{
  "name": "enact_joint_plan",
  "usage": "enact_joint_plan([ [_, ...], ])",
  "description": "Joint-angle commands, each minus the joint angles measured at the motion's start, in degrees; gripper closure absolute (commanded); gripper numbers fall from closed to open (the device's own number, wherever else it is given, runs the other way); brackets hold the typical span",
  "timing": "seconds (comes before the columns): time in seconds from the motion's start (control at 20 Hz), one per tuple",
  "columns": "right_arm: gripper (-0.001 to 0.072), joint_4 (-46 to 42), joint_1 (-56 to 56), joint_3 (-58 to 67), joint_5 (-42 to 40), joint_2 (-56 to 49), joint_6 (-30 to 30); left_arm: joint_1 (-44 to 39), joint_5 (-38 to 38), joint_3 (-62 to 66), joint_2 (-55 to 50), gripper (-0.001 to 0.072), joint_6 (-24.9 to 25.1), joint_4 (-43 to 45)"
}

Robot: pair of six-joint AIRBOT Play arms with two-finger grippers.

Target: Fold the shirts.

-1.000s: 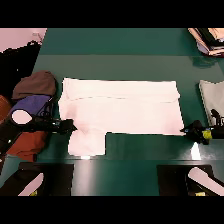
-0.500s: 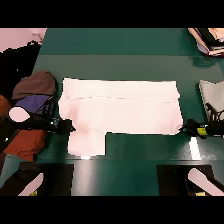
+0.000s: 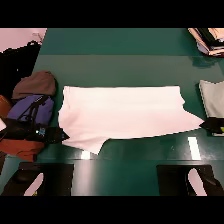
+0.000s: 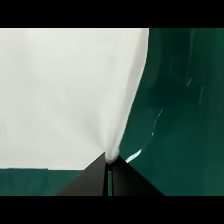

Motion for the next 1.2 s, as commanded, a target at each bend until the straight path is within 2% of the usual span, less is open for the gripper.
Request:
enact_joint_plan([
  [0.0,0.0699,-2.4,0.6,5.6,2.3,2.1,2.1,0.0,-2.6,2.2,3.5,0.0683,-2.8,-0.9],
  [0.05,0.0698,-2.5,1.8,7.5,2.0,0.1,2.1,0.0,0.2,3.4,2.7,0.0683,-2.7,0.5],
  [0.15,0.0698,-2.6,6.1,11.0,0.9,-5.5,2.1,0.0,6.7,5.9,-1.2,0.0682,0.6,3.2],
  [0.35,0.0698,-3.0,13.2,18.2,-4.2,-21.1,3.2,0.2,16.9,11.3,-15.8,0.0682,4.9,3.9],
  [0.6,0.0698,-1.5,14.4,28.9,-4.4,-38.8,5.4,0.2,28.9,20.1,-32.9,0.0682,4.7,5.4],
  [0.85,0.0696,4.2,14.4,37.8,-4.8,-49.3,5.4,0.2,35.7,23.9,-41.5,0.0678,4.7,4.9],
  [0.9,0.0674,5.4,14.3,39.1,-5.0,-50.6,5.4,0.2,36.5,23.9,-41.8,0.0515,4.7,4.6],
  [0.95,0.0472,6.4,14.1,40.5,-5.1,-52.0,5.4,0.2,37.1,23.9,-41.9,0.0222,4.6,4.1],
  [1.0,0.0243,7.3,13.7,41.8,-4.8,-53.1,5.4,0.2,37.1,24.1,-41.9,0.0147,4.6,4.0],
  [1.05,0.0211,7.8,12.9,42.5,-4.1,-53.6,5.4,0.2,35.9,24.6,-41.8,0.0164,4.7,4.1],
  [1.15,0.0212,8.0,10.9,42.1,-2.8,-53.4,4.3,0.2,30.5,26.8,-41.8,0.0165,4.7,4.2],
])
